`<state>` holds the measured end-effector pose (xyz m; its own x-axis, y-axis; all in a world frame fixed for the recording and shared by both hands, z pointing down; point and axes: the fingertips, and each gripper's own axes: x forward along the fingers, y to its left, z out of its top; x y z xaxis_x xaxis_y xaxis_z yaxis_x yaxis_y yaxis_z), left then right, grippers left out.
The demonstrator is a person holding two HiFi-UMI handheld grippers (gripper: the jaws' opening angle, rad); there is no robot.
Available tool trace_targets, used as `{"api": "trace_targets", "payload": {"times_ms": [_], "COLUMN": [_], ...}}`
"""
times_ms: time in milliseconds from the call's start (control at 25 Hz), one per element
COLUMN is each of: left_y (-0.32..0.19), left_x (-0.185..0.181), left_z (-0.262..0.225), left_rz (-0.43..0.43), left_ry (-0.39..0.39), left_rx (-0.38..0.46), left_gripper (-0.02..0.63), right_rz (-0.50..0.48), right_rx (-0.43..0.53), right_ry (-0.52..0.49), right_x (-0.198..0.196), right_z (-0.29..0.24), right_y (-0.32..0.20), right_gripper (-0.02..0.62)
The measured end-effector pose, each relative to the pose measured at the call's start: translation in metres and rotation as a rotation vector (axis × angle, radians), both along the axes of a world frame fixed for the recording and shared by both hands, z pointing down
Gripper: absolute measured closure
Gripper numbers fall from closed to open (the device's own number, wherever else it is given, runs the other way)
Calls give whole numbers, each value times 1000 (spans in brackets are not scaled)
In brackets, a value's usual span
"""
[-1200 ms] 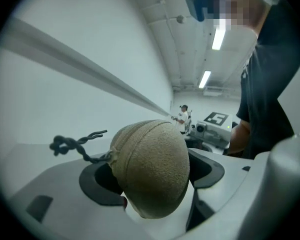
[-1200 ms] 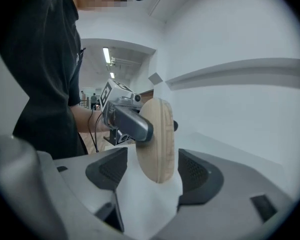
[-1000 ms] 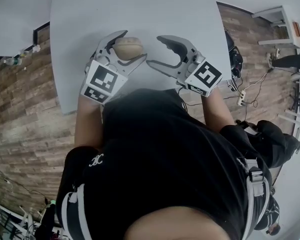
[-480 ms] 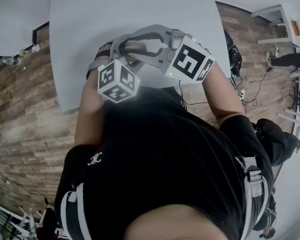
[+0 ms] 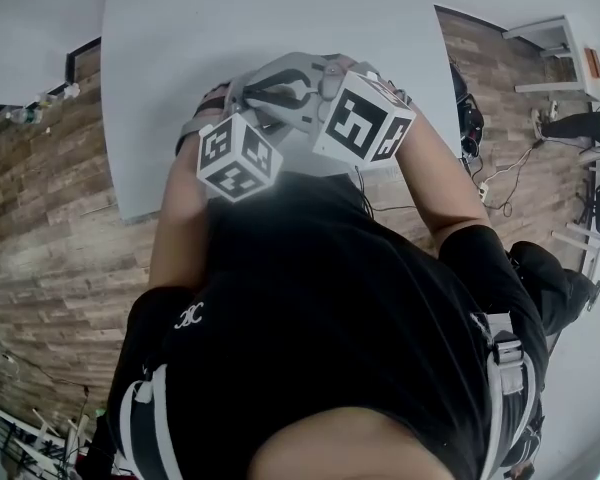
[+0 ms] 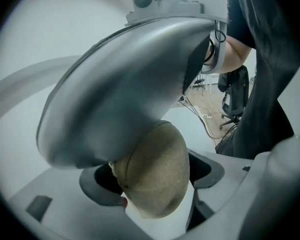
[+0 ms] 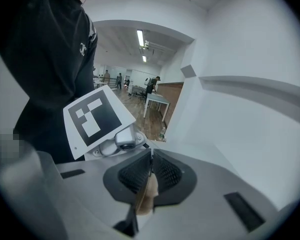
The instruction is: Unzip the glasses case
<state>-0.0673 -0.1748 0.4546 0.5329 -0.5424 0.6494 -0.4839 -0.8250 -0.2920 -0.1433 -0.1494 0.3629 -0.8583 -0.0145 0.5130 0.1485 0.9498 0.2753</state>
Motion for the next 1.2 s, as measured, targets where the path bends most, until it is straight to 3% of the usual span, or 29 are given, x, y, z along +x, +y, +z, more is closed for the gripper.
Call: {"api": "trace_targets", "payload": {"times_ms": [240, 560, 720, 840, 1200], "left_y": [1, 17, 24, 29, 28], "left_x": [0, 7, 15, 19, 23], "left_z": [-1, -23, -35, -41, -39], "left_rz": [11, 113, 156, 184, 189], "left_ry": [61, 284, 420, 501, 569], "left_rx": [-24, -85, -124, -171, -259], "left_gripper": [235, 235, 233, 233, 232], "right_rz": [19, 17, -49, -94, -24], "right_rx": [-24, -126, -185, -171, -208], "right_ry": [-30, -97, -137, -127, -127], "right_x": [-1, -4, 0, 3, 10], "right_z": [-1, -15, -27, -31, -26], "right_y": [-2, 2, 8, 10, -3], "right_gripper": [574, 578, 578, 578, 578]}}
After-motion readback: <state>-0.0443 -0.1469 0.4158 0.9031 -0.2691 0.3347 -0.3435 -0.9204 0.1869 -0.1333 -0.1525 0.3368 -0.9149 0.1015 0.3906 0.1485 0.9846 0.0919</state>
